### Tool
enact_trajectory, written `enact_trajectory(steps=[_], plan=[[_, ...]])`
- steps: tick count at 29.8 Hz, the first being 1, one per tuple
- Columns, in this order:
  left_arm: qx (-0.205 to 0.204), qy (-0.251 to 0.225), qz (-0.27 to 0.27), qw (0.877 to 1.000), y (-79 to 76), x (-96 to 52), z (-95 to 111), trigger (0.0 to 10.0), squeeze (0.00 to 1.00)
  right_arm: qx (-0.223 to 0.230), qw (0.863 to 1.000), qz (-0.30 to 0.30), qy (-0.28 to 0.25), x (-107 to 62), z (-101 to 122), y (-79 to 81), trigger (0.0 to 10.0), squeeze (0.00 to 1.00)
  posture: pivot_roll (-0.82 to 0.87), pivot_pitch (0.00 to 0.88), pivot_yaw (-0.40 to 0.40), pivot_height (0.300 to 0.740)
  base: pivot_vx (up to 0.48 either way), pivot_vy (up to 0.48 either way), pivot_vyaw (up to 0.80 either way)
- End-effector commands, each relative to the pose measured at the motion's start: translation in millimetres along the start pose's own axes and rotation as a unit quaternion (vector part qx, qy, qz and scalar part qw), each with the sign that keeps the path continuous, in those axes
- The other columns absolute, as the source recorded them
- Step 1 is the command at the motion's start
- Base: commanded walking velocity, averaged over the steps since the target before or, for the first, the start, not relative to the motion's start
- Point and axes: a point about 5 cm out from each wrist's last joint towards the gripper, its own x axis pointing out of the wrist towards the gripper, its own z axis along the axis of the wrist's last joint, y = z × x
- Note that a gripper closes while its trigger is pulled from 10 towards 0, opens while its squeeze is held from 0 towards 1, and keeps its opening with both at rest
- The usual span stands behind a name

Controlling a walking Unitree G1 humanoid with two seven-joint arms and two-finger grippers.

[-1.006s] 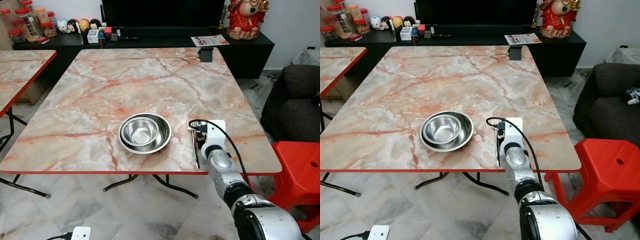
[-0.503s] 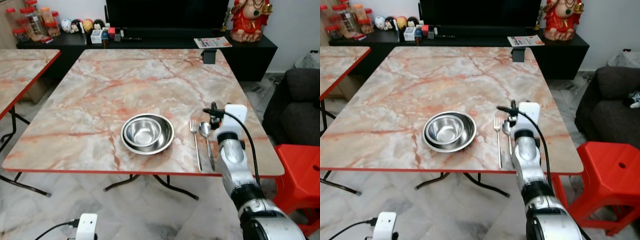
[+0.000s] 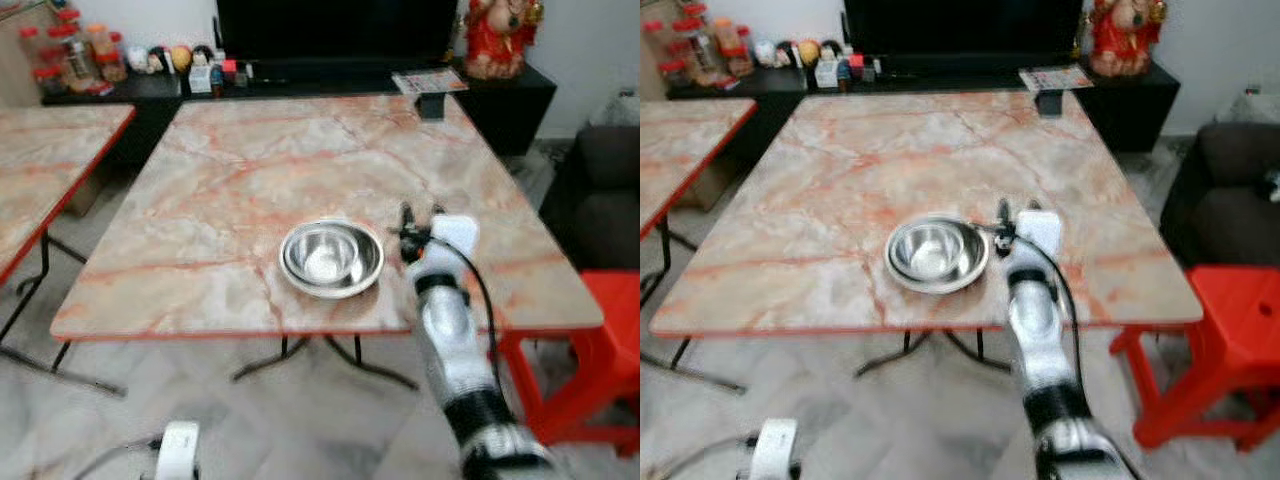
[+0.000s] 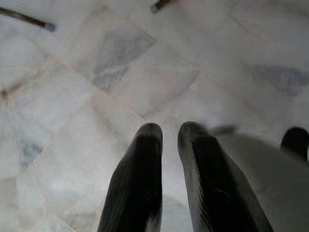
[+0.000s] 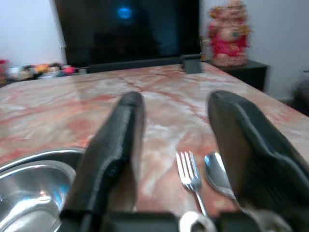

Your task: Setting the table

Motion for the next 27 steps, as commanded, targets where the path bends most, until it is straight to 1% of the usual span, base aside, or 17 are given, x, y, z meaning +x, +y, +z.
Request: enact_trajectory(steps=[1,8,15,18,19,21,24,25,26,27], plan=[[0.003,0.010,0.009,1.000,7.1,-0.6,-3.0,10.0,0.00,0.008,1.000,0.016,-0.012,2.2,9.2,12.6,10.0,0.00,0.05,0.000,-0.001,0.728,0.000,0.420,0.00],[0.003,0.010,0.008,1.000,6.0,-0.4,-2.5,10.0,0.00,0.006,1.000,0.017,-0.015,1.3,12.1,10.8,10.0,0.00,0.04,0.000,0.000,0.728,0.000,0.422,0.00],[0.005,0.008,0.005,1.000,4.7,0.1,-1.0,10.0,0.00,-0.002,1.000,0.015,-0.019,-5.4,12.6,6.6,10.0,0.00,0.04,0.000,0.005,0.728,0.000,0.425,0.00],[0.007,0.008,0.004,1.000,4.4,0.2,-0.5,10.0,0.00,-0.010,1.000,0.010,-0.013,-10.8,9.8,1.5,10.0,0.00,0.03,0.000,0.006,0.728,0.000,0.426,0.00],[0.008,0.008,0.004,1.000,4.4,0.2,-0.5,10.0,0.00,-0.024,1.000,0.009,-0.011,-15.8,7.7,-2.4,10.0,0.00,0.03,0.000,0.006,0.728,0.000,0.424,0.00],[0.008,0.008,0.004,1.000,4.3,0.2,-0.6,10.0,0.00,-0.037,0.999,0.009,-0.008,-21.2,5.2,-6.3,10.0,0.00,0.03,0.000,0.006,0.728,0.000,0.424,0.00],[0.008,0.009,0.004,1.000,3.7,0.2,-0.6,10.0,0.00,-0.046,0.999,0.006,-0.001,-27.8,0.8,-11.7,10.0,0.00,0.02,0.000,0.004,0.728,0.000,0.423,0.00],[0.007,0.009,0.004,1.000,3.6,0.2,-1.0,10.0,0.00,-0.055,0.998,0.007,0.003,-32.5,-2.1,-14.7,10.0,0.00,0.02,0.000,0.004,0.728,0.000,0.420,0.00],[0.007,0.009,0.004,1.000,3.6,0.2,-1.0,10.0,0.00,-0.055,0.998,0.007,0.003,-32.5,-2.1,-14.7,10.0,0.00,0.02,0.000,0.004,0.728,0.000,0.420,0.00],[0.007,0.009,0.003,1.000,3.4,0.0,-1.6,10.0,0.00,-0.065,0.998,0.009,0.007,-37.1,-4.9,-16.7,10.0,0.00,0.02,0.000,0.004,0.728,0.000,0.420,0.00]])
